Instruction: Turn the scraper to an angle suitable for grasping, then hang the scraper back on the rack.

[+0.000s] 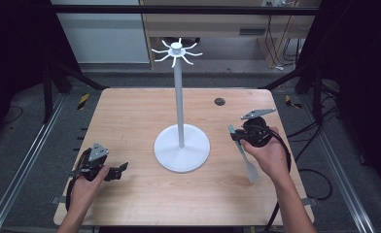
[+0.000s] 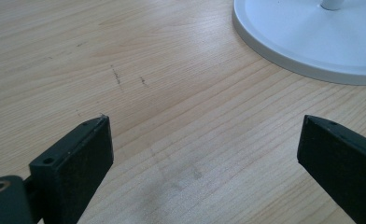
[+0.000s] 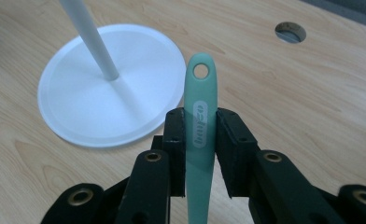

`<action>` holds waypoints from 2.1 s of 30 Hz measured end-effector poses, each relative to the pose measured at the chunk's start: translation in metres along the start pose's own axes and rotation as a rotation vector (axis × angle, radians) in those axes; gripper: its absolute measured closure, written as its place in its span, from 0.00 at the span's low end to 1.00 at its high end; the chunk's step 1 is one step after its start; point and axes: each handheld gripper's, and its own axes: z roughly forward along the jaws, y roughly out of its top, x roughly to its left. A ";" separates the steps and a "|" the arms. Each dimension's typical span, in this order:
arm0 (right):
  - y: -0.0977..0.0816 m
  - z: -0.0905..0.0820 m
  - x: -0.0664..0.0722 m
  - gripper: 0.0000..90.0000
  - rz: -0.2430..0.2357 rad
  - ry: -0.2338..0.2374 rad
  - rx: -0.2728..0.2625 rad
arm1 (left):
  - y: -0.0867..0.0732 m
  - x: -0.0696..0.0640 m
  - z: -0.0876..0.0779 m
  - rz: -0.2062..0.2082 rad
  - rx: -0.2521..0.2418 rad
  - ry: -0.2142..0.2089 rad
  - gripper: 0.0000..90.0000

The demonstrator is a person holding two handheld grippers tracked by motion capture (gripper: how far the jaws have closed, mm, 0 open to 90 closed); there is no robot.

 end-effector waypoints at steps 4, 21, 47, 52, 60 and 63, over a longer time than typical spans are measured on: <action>0.005 -0.006 0.001 0.83 0.003 0.001 -0.043 | 0.000 0.000 0.000 0.000 0.001 0.000 0.04; 0.016 -0.018 0.005 0.83 0.011 -0.004 -0.129 | 0.000 0.000 0.000 0.001 0.001 0.000 0.04; 0.026 -0.024 0.012 0.83 0.019 0.004 -0.199 | 0.000 0.000 0.000 0.001 0.002 0.001 0.04; 0.028 -0.027 0.013 0.83 0.027 0.005 -0.220 | 0.000 -0.001 0.001 0.001 0.002 0.000 0.04; 0.033 -0.034 0.015 0.83 0.032 0.007 -0.265 | 0.000 0.000 0.000 -0.001 0.001 0.003 0.04; 0.035 -0.038 0.017 0.83 0.036 0.012 -0.290 | 0.000 0.000 0.000 -0.001 0.000 0.002 0.04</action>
